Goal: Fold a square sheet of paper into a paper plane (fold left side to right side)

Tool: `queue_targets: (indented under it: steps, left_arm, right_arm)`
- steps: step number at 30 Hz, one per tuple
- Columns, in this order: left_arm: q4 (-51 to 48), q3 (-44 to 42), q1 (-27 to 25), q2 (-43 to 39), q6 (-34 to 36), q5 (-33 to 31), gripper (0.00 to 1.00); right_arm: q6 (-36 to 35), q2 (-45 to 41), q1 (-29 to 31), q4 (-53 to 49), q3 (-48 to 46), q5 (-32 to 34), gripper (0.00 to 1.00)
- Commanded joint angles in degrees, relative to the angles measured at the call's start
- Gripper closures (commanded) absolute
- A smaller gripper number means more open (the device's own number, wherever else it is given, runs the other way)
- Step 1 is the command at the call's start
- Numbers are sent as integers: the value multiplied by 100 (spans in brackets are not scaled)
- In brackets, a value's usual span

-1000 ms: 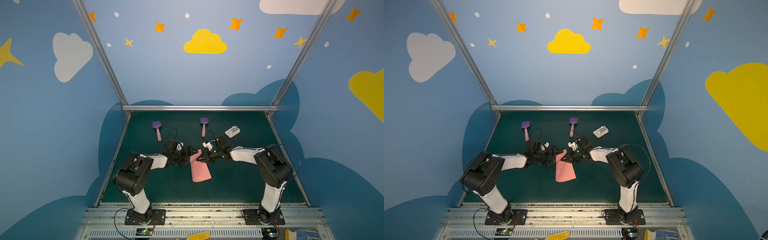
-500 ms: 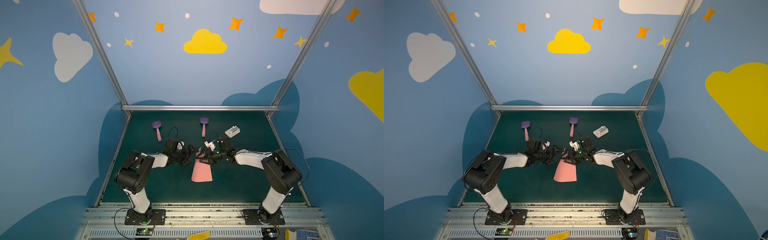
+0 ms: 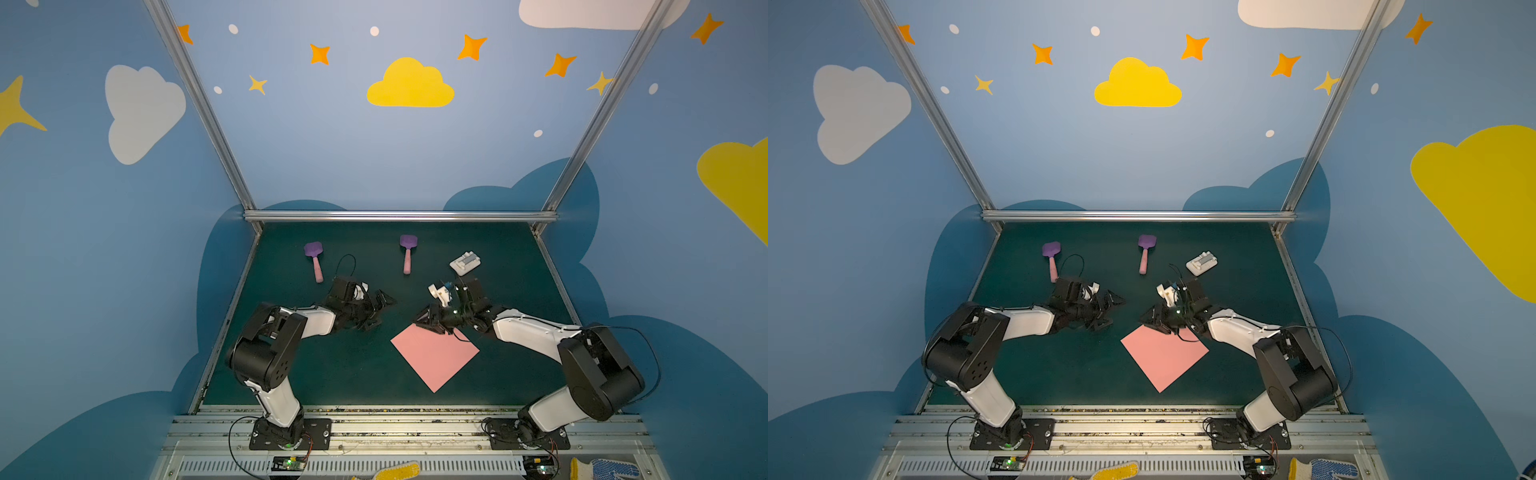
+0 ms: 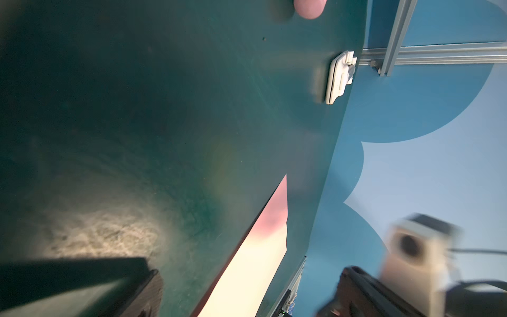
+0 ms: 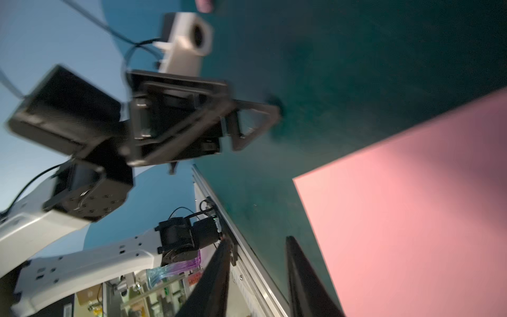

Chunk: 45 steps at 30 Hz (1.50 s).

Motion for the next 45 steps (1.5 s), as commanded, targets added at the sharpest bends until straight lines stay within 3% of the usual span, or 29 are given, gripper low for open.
queue_targets:
  steps: [1,4,9,11,17,19,23,31,39,45]
  left_arm:
    - [-80,-126,8,-237,122,26,0]
    - [-416,-80,-27,-424,315,-75,0]
    - [-1421,277,-235,-490,807,-369,0]
    - [-2041,515,-388,-425,1106,-599,0]
    - [-2711,861,-756,-264,1531,-963,0]
    - [-2821,922,-844,-215,1600,-1015,0]
    - [-2878,962,-928,-136,1639,-1038,0]
    - [-2853,950,-994,-81,1642,-1058,0]
    - [-2825,988,-1021,-27,1619,-1043,0]
    - [-2824,988,-1030,-39,1623,-1054,0]
  right_arm:
    - [-270,-542,-256,-573,-551,384,72]
    - [-480,-1330,-389,-1519,-708,941,71]
    - [-582,-2162,-527,-2997,-749,2028,59]
    - [-595,-2349,-629,-3248,-855,2099,50]
    - [-393,-3110,-909,-3802,-1195,2700,48]
    - [-366,-3326,-1041,-3869,-1317,2839,43]
    - [-444,-3409,-1395,-3555,-1570,2598,39]
    - [-555,-3021,-1989,-2077,-2065,1822,44]
    - [-641,-2338,-2075,-1553,-2023,1358,47]
    - [-522,-2213,-2072,-1297,-2152,1362,48]
